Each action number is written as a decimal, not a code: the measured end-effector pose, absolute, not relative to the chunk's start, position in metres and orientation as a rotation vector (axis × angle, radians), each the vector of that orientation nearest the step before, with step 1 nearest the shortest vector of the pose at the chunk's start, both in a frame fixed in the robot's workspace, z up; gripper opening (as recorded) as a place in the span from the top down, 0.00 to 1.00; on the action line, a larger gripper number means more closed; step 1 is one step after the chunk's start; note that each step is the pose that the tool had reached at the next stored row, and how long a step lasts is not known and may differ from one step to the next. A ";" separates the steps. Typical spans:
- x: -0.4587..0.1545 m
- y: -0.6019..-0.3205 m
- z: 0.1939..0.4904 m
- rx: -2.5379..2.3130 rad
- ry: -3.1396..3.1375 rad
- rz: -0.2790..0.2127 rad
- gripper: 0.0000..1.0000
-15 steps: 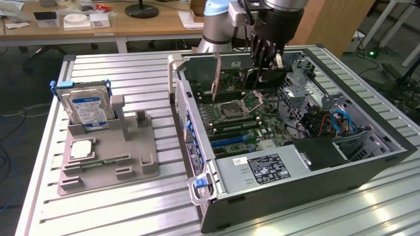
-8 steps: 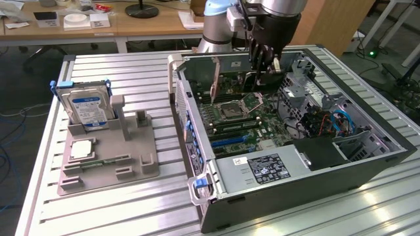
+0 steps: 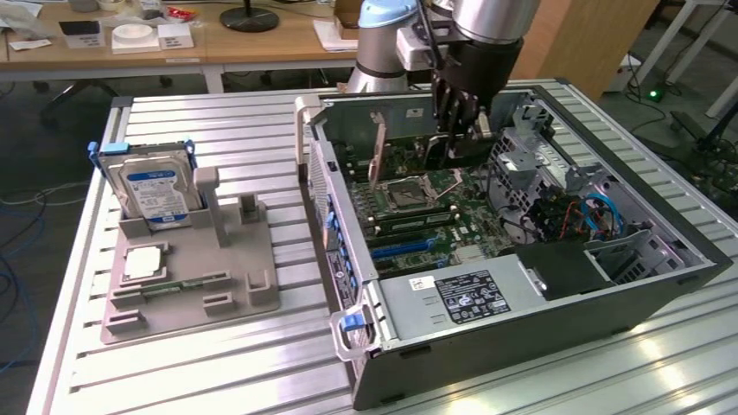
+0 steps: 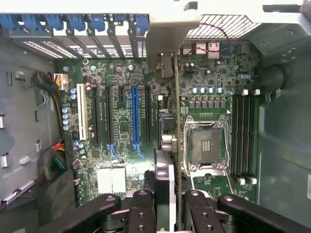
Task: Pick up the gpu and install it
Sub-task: 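Insert the gpu into the slot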
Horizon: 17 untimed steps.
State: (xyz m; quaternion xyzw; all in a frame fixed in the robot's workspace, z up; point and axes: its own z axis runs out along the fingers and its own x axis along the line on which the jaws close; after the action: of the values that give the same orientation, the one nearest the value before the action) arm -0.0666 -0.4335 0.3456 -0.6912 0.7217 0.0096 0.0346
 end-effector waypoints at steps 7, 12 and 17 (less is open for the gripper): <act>-0.067 -0.437 0.335 -2.124 2.226 0.021 0.72; -0.070 -0.437 0.327 -2.127 2.230 0.023 0.72; -0.074 -0.439 0.320 -2.131 2.233 0.030 0.72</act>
State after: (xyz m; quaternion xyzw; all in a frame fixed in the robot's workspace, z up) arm -0.0736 -0.4388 0.3203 -0.6900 0.7233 0.0097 0.0274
